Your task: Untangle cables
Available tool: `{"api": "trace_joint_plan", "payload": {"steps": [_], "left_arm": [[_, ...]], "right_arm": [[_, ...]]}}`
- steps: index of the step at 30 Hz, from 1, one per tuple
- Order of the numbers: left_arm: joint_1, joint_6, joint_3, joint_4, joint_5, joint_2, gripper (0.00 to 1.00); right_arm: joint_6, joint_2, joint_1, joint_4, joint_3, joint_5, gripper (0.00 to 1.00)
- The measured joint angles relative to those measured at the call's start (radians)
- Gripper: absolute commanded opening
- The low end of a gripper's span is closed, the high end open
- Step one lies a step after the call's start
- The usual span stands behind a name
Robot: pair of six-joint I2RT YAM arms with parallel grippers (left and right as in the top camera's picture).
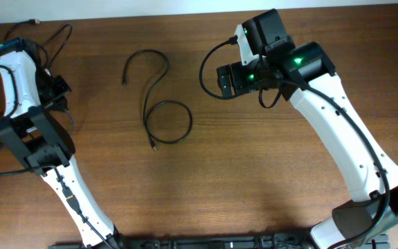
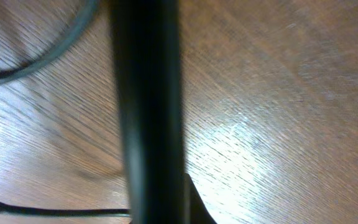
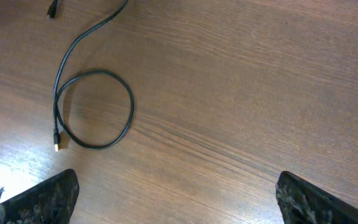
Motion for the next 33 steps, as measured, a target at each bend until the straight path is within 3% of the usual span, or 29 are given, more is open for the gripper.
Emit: {"api": "trace_joint_plan", "payload": {"steps": [3,4,5,8,13,16,24,27,31,33], "left_arm": [[-0.007,0.068,0.103,-0.018,0.0,0.001,0.0],[-0.024,0.091,0.112,-0.019,-0.001,0.001,0.14],[-0.041,0.101,0.112,-0.027,-0.008,0.001,1.0],[-0.079,0.118,0.112,-0.072,-0.035,0.001,0.99],[-0.024,0.087,0.118,-0.131,-0.039,0.001,0.99],[0.003,0.082,0.272,-0.168,-0.034,0.002,0.99],[0.014,0.044,0.34,-0.123,-0.029,0.002,0.99],[0.187,-0.192,0.339,-0.111,-0.022,0.002,0.99],[0.439,-0.333,0.339,-0.113,-0.049,0.002,0.99],[0.486,-0.352,0.339,-0.105,-0.069,0.002,0.99]], "right_arm": [[0.0,0.0,0.0,0.002,0.0,0.0,0.99],[0.0,0.0,0.0,0.002,0.0,0.0,0.99],[0.0,0.0,0.0,0.002,0.0,0.0,0.99],[0.0,0.0,0.0,-0.001,0.0,0.0,0.99],[0.0,0.0,0.0,-0.008,0.0,0.0,0.99],[0.0,0.0,0.0,-0.008,0.0,0.0,0.99],[0.0,0.0,0.0,-0.009,0.0,0.0,0.99],[0.0,0.0,0.0,-0.016,0.0,0.0,0.99],[0.0,0.0,0.0,-0.006,0.0,0.0,0.99],[0.0,0.0,0.0,0.01,0.0,0.0,0.99]]}}
